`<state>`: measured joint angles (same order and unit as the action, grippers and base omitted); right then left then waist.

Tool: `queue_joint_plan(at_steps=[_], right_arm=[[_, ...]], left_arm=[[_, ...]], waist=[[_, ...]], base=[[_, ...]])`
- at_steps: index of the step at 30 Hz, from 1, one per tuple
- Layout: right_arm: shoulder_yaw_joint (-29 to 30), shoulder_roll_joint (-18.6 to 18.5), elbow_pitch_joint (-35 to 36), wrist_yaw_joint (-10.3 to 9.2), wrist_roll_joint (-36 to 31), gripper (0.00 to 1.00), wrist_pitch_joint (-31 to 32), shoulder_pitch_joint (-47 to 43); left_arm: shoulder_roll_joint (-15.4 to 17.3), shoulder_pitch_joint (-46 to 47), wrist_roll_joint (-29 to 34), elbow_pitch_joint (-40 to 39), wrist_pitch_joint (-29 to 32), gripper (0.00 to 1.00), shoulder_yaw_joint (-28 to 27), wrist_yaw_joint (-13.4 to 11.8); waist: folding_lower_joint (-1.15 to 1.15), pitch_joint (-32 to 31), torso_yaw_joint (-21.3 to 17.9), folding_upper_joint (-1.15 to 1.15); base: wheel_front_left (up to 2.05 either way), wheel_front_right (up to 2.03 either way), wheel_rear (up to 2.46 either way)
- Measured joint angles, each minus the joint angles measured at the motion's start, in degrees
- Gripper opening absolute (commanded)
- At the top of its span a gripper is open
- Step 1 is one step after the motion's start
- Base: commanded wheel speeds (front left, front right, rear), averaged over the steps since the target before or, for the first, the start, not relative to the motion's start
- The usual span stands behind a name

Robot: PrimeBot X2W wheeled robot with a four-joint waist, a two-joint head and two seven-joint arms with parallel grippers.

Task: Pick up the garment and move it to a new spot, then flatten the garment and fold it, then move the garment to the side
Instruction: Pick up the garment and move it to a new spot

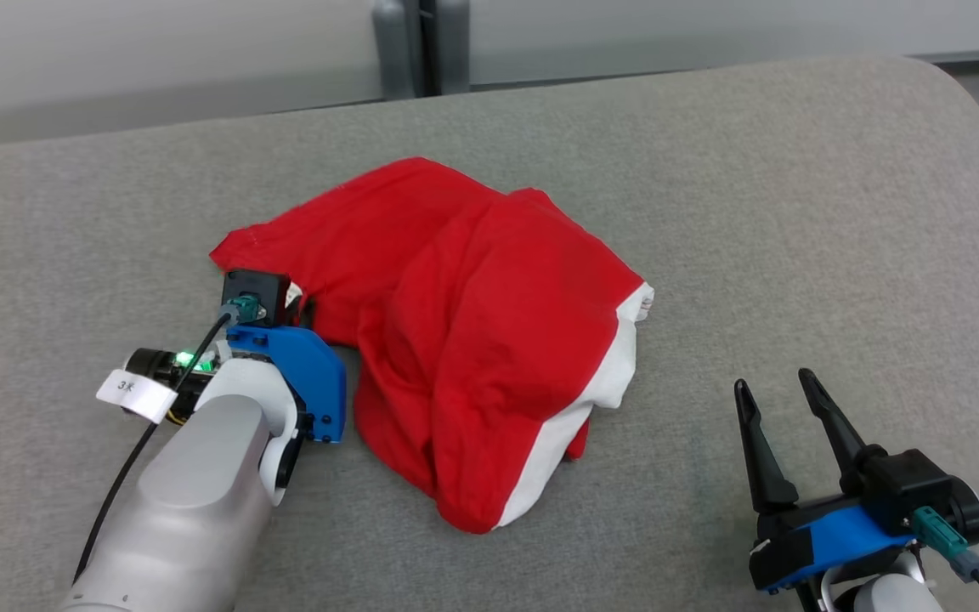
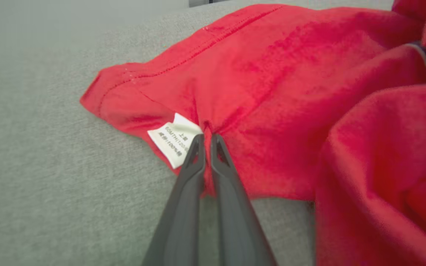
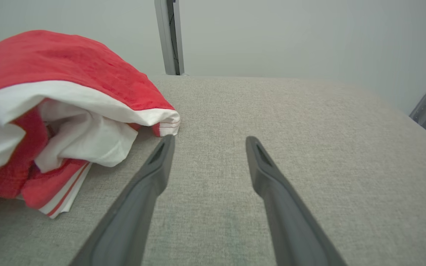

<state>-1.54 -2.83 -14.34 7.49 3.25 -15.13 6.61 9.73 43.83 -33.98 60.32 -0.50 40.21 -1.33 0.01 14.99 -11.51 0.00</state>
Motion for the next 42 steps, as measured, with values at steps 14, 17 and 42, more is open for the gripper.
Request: queue_joint_plan(at_steps=[14, 17, 42], right_arm=[[2.05, 0.00, -1.21, 0.00, -0.56, 1.00, 0.00, -2.75], [2.42, 0.01, -1.53, 0.00, -0.33, 1.00, 0.00, -3.86], [2.81, 0.01, -0.63, 0.00, -1.88, 1.00, 0.00, -4.72]], left_arm=[[2.96, 7.82, 2.16, -8.03, -6.41, 0.00, 0.46, 0.54], [4.87, 10.16, 3.01, -12.34, -6.01, 0.00, 0.63, 0.42], [37.99, 15.92, 0.47, -29.85, 11.07, 0.00, -12.82, -8.40]], waist=[[-0.02, -9.68, 7.50, 0.00], [-0.02, -12.23, 8.94, 0.00], [0.00, -10.23, 11.36, 0.00]], base=[[0.00, 0.00, 0.00], [0.00, 0.00, 0.00], [0.00, 0.00, 0.00]])
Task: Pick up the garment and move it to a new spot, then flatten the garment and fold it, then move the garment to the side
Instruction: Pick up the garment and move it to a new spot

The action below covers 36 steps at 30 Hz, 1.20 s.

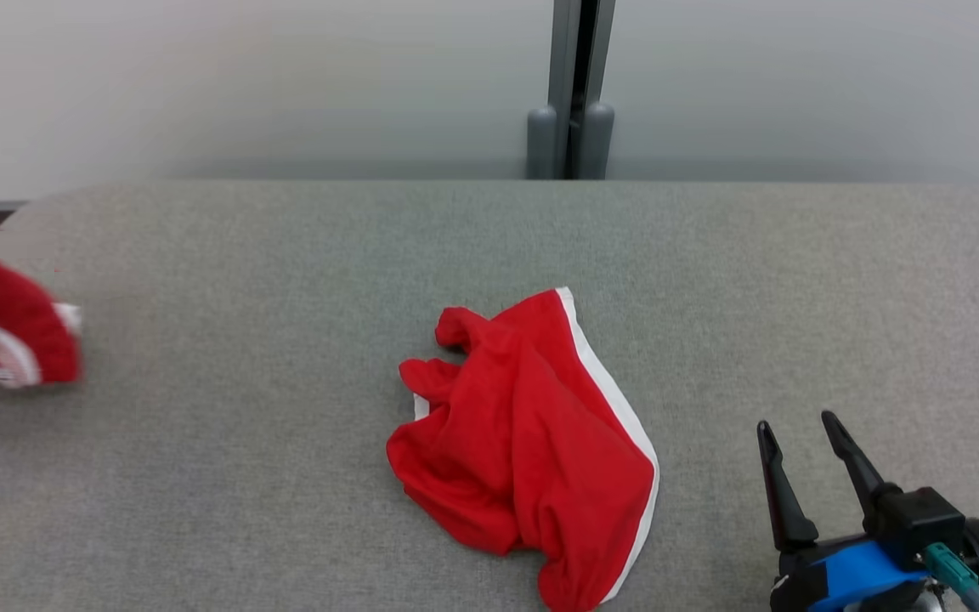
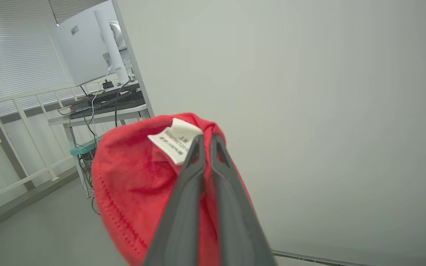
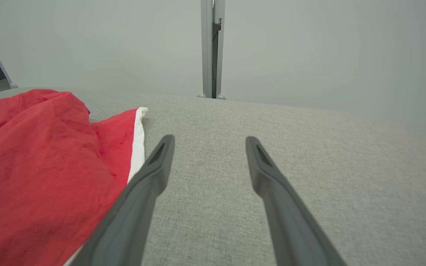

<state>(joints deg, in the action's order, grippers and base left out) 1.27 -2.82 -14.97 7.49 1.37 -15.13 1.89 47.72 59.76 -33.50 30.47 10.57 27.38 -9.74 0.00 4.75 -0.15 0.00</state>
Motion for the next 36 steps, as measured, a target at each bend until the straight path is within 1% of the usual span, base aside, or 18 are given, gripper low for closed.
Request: queue_joint_plan(at_steps=[2, 3, 9, 12, 15, 19, 20, 21, 22, 24, 27, 30, 32, 36], right_arm=[[-0.10, 0.00, 0.56, 0.00, -0.71, 1.00, 0.00, 0.59], [-0.36, 0.00, 0.91, 0.00, -1.63, 1.00, 0.00, 1.25], [-0.64, 0.00, 2.70, 0.00, -3.47, 1.00, 0.00, 3.66], [-0.78, -0.02, 3.67, 0.00, -4.03, 1.00, 0.00, 4.69], [-0.96, -0.01, 4.16, 0.00, -4.19, 1.00, 0.01, 5.11], [-1.58, 0.01, 4.75, 0.00, -4.16, 1.00, 0.00, 6.23], [-1.64, 0.01, 4.81, 0.00, -4.06, 1.00, 0.00, 6.36], [-1.65, 0.00, 4.89, 0.00, -3.99, 1.00, 0.00, 6.49], [-1.58, -0.01, 4.94, 0.00, -3.99, 1.00, 0.00, 6.65], [-1.51, 0.00, 5.02, 0.00, -3.99, 1.00, 0.00, 6.81], [-1.45, -0.01, 4.83, 0.00, -3.99, 1.00, 0.00, 6.81], [-1.40, 0.00, 4.66, 0.00, -3.99, 1.00, 0.00, 6.83], [-1.35, -0.01, 4.63, 0.00, -4.01, 1.00, 0.00, 6.89], [-1.31, 0.00, 4.02, 0.00, -4.32, 1.00, 0.00, 6.95]], left_arm=[[2.26, 0.16, -0.30, 0.54, -0.16, 0.00, -1.19, -0.25], [3.66, 0.27, -0.53, 1.08, -0.58, 0.00, -2.13, -0.52], [5.69, -0.29, -2.08, 3.55, -1.37, 0.00, -4.35, -2.12], [5.17, -2.27, -3.42, 5.87, -1.97, 0.00, -4.90, -2.69], [2.78, -5.47, -6.06, 9.67, -2.68, 0.00, -6.19, -3.36], [0.27, -9.54, -10.03, 15.14, -4.37, 0.00, -8.37, -3.39], [-0.13, -10.38, -10.83, 16.36, -4.98, 0.28, -8.93, -3.41], [-0.71, -11.17, -11.62, 17.70, -5.64, 0.73, -9.66, -3.41], [-1.44, -11.91, -12.70, 19.03, -5.77, 1.00, -10.34, -3.37], [-3.18, -13.53, -15.04, 20.98, -6.22, 1.00, -11.61, -2.32], [-5.49, -15.46, -16.58, 22.73, -7.03, 1.00, -11.79, 0.33], [-6.75, -15.95, -17.53, 23.13, -9.70, 1.00, -12.17, 2.76], [-7.45, -15.69, -17.59, 22.52, -11.96, 1.00, -12.17, 4.41], [-8.16, -13.86, -15.27, 19.78, -14.36, 1.00, -9.88, 7.49]], waist=[[0.00, 1.59, -0.37, 0.00], [0.00, 3.36, -0.79, 0.00], [0.01, 10.14, -2.90, 0.00], [0.01, 13.75, -3.81, 0.00], [0.02, 16.81, -4.29, 0.00], [0.02, 19.52, -4.74, 0.00], [0.02, 19.95, -4.87, 0.00], [0.02, 20.29, -4.98, 0.00], [0.02, 20.45, -5.00, 0.00], [0.01, 20.59, -4.99, 0.00], [0.01, 20.23, -4.56, 0.00], [0.00, 19.36, -3.77, 0.00], [0.00, 18.51, -3.03, 0.00], [0.00, 15.75, -1.41, 0.00]], base=[[0.00, 0.00, 0.00], [0.00, 0.00, 0.00], [0.00, 0.00, 0.00], [0.00, 0.00, 0.00], [0.00, 0.00, 0.00], [0.00, 0.00, 0.00], [0.00, 0.00, 0.00], [0.00, 0.00, 0.00], [0.00, 0.00, 0.00], [0.00, 0.00, 0.00], [0.00, 0.00, 0.00], [0.00, 0.00, 0.00], [0.00, 0.00, 0.00], [0.00, 0.00, 0.00]])
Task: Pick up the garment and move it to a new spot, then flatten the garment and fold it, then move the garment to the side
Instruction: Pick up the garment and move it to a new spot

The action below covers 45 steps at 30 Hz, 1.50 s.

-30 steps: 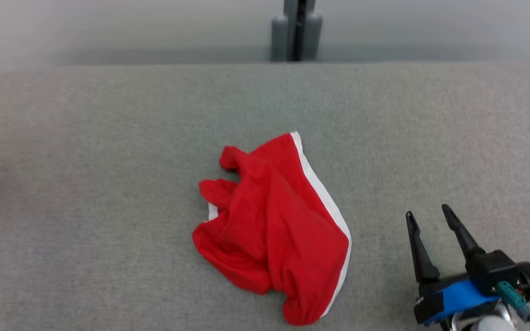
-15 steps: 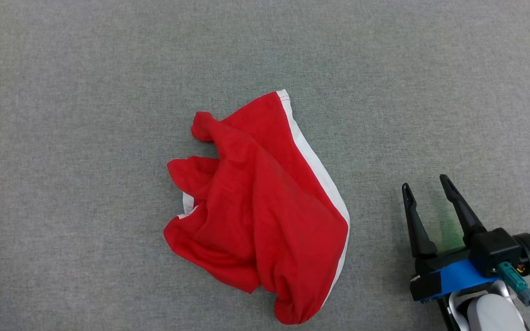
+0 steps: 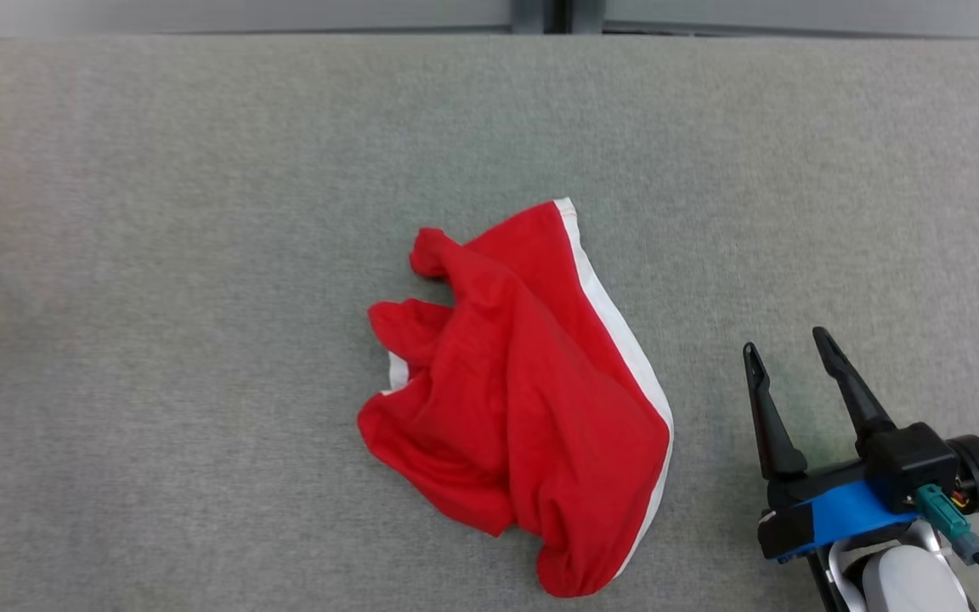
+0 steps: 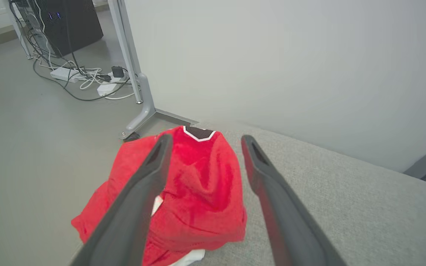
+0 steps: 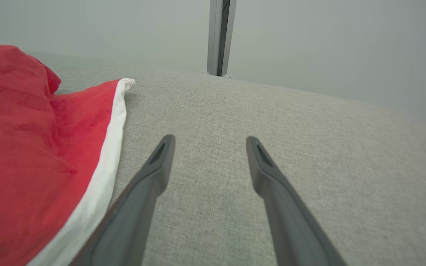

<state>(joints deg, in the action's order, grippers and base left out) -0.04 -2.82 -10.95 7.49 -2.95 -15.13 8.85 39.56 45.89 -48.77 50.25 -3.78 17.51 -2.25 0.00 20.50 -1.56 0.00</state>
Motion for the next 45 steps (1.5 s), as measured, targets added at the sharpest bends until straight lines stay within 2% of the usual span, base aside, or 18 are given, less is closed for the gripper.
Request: queue_joint_plan(at_steps=[4, 9, 16, 23, 29, 35, 40, 45], right_arm=[[-0.04, 0.01, -0.90, 0.00, 0.07, 1.00, 0.00, -0.33], [0.12, 0.00, -1.96, 0.00, 1.03, 1.00, 0.00, -1.46], [0.58, 0.01, -2.92, 0.00, 2.11, 1.00, 0.00, -4.65], [0.43, 0.00, -2.94, 0.00, 3.48, 1.00, 0.00, -7.20], [-0.49, -0.01, -3.05, 0.00, 4.24, 1.00, 0.00, -8.59], [-1.52, 0.00, -3.16, 0.00, 5.27, 1.00, 0.00, -9.93], [-1.85, 0.00, -3.85, 0.00, 5.43, 1.00, 0.00, -10.38], [-2.48, 0.00, -4.87, 0.00, 5.66, 1.00, 0.00, -10.22]], left_arm=[[-0.66, 1.60, 2.83, -4.22, -1.88, 1.00, 2.72, 1.29], [-4.53, 0.26, 4.86, -12.48, -2.87, 1.00, 6.08, 0.71], [-9.82, -10.09, 4.95, -25.68, -5.01, 1.00, 9.45, -2.02], [-15.29, -24.80, 4.74, -34.88, -7.79, 1.00, 13.48, -5.97], [-17.78, -34.08, 6.19, -36.15, -10.27, 1.00, 15.21, -8.58], [-19.65, -39.68, 9.15, -34.83, -11.07, 1.00, 14.80, -9.68], [-21.40, -42.38, 11.39, -35.23, -11.21, 1.00, 11.94, -9.46], [-23.32, -44.79, 13.95, -35.31, -11.21, 1.00, 9.24, -8.20]], waist=[[-0.01, -3.65, 1.38, 0.00], [-0.01, -8.94, 2.56, 0.00], [-0.02, -15.64, 2.67, 0.00], [-0.01, -18.68, 0.73, 0.00], [-0.01, -19.31, -1.14, 0.00], [-0.01, -19.69, -2.46, 0.00], [0.00, -19.73, -2.69, 0.00], [0.00, -19.86, -2.64, 0.00]], base=[[0.00, 0.00, 0.00], [0.00, 0.00, 0.00], [0.00, 0.00, 0.00], [0.00, 0.00, 0.00], [0.00, 0.00, 0.00], [0.00, 0.00, 0.00], [0.00, 0.00, 0.00], [0.00, 0.00, 0.00]])
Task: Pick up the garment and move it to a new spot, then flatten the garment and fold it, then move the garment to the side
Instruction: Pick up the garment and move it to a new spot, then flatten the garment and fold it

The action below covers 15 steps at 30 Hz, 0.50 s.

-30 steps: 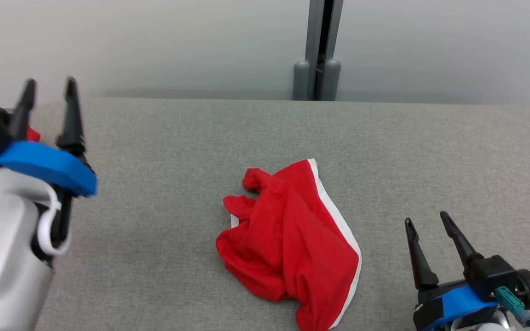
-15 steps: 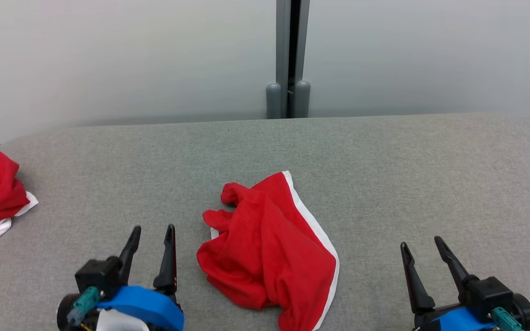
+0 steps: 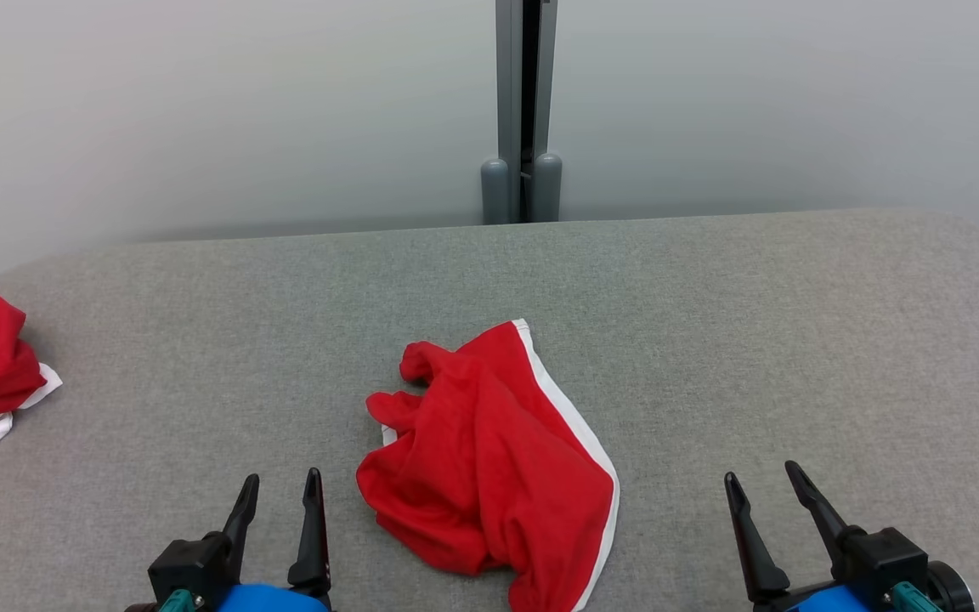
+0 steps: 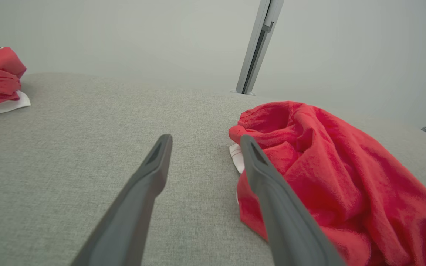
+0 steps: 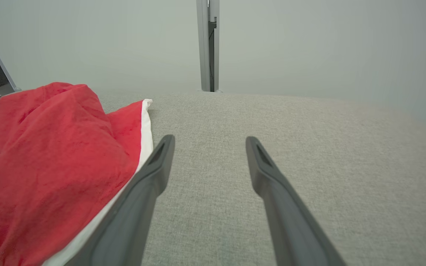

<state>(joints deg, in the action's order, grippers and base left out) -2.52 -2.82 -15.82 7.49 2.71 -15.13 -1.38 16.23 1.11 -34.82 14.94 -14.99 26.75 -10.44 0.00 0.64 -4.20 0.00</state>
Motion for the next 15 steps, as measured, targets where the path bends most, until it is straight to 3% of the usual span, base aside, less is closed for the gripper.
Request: queue_joint_plan(at_steps=[15], right_arm=[[-0.22, 0.00, -1.11, 0.00, 0.19, 1.00, 0.00, 0.83]], left_arm=[[-4.09, -0.80, 5.08, 1.98, -0.01, 1.00, -5.30, 4.69]], waist=[[0.00, -0.05, 0.92, 0.00]], base=[[0.00, 0.00, 0.00]])
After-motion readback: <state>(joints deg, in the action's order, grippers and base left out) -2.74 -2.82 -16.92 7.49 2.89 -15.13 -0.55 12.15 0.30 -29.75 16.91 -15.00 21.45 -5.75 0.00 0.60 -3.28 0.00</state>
